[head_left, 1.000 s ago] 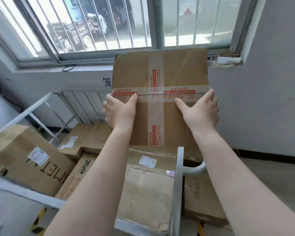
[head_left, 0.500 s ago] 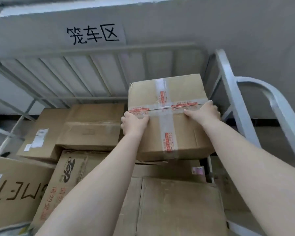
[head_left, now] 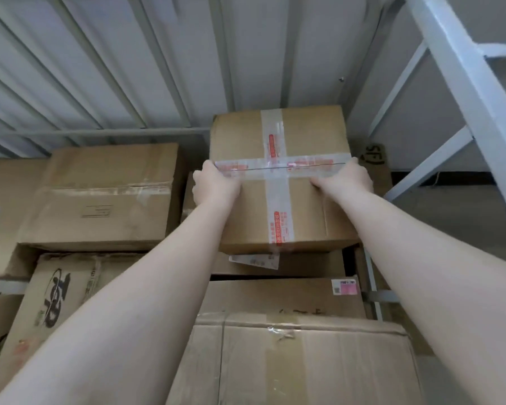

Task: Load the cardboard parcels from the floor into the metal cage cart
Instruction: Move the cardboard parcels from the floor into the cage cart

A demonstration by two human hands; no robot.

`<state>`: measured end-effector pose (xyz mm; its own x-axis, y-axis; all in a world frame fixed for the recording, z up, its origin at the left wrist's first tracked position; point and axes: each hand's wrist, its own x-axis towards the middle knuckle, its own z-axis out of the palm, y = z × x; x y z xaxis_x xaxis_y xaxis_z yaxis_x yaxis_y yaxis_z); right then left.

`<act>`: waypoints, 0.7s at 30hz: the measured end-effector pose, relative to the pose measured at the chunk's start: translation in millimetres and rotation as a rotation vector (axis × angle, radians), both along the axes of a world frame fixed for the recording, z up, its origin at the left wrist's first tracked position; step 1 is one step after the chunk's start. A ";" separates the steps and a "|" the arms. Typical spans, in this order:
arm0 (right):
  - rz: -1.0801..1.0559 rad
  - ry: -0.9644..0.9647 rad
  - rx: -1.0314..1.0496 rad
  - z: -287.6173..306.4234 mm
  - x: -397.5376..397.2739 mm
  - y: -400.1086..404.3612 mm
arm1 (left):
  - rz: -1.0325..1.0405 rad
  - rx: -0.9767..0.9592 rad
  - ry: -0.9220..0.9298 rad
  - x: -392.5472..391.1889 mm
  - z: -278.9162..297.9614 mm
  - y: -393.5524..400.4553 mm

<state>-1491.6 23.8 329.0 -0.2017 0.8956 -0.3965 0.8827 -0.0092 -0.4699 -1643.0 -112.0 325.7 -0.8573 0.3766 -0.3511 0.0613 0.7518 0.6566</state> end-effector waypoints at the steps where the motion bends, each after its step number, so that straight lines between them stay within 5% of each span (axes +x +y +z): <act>1: 0.017 -0.033 -0.001 -6.1 1.9 -3.9 | -0.007 -0.012 -0.003 1.4 -5.7 -3.3; 10: 0.182 -0.138 0.059 24.0 4.3 -19.0 | -0.158 -0.126 0.117 37.2 21.2 -1.9; 21: 0.579 0.090 0.264 260.5 158.5 -29.2 | -0.282 0.105 0.285 189.8 241.8 -0.1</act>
<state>-1333.1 -5.4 589.5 -0.7041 0.6970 -0.1360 0.6669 0.5832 -0.4639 -1453.2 -112.0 567.5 -0.7725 0.6321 -0.0612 0.4463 0.6089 0.6558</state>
